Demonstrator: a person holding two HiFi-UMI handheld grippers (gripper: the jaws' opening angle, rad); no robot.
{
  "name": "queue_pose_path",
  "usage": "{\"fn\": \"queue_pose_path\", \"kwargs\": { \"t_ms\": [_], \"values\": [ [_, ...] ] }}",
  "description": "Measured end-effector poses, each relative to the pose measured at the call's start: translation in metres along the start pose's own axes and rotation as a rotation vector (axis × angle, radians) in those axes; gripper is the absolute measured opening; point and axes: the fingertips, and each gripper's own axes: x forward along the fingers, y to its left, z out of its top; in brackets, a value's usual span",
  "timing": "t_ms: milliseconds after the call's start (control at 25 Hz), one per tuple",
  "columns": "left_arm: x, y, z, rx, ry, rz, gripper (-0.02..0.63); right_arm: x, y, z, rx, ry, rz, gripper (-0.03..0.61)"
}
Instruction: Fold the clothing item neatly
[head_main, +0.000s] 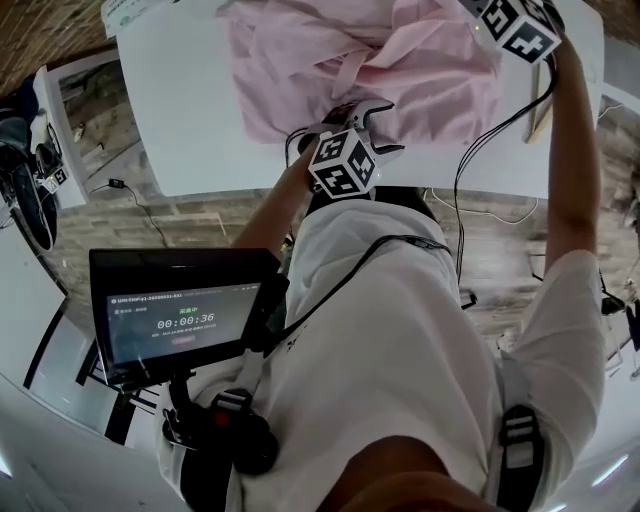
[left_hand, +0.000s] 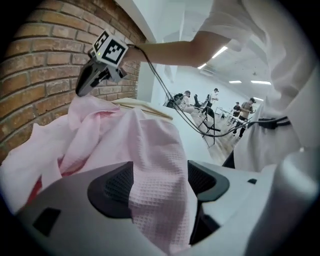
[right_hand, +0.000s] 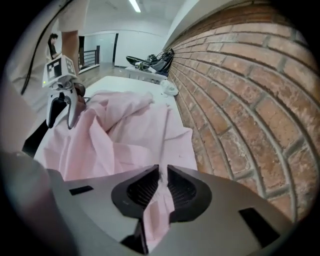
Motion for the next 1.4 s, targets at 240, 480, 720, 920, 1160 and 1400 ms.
{"fn": "queue_pose_path", "kwargs": {
  "t_ms": [240, 480, 720, 920, 1160, 1400],
  "values": [
    [-0.037, 0.018, 0.006, -0.16, -0.131, 0.111, 0.344, 0.006, 0.007, 0.029, 0.118, -0.107, 0.045, 0.129],
    [-0.121, 0.063, -0.033, -0.439, -0.271, 0.33, 0.343, 0.005, 0.101, 0.16, 0.117, -0.388, 0.191, 0.127],
    [-0.171, 0.096, -0.113, -0.605, -0.262, 0.573, 0.342, 0.077, 0.173, 0.247, -0.053, -0.374, 0.264, 0.129],
    [-0.172, 0.105, -0.124, -0.674, -0.28, 0.629, 0.342, 0.114, 0.192, 0.242, -0.213, -0.263, 0.237, 0.129],
    [-0.172, 0.101, -0.127, -0.664, -0.28, 0.64, 0.343, 0.11, 0.178, 0.235, -0.08, -0.331, 0.185, 0.026],
    [-0.179, 0.107, -0.112, -0.656, -0.306, 0.633, 0.342, 0.063, 0.087, 0.203, 0.59, -0.611, 0.155, 0.021]
  ]
}}
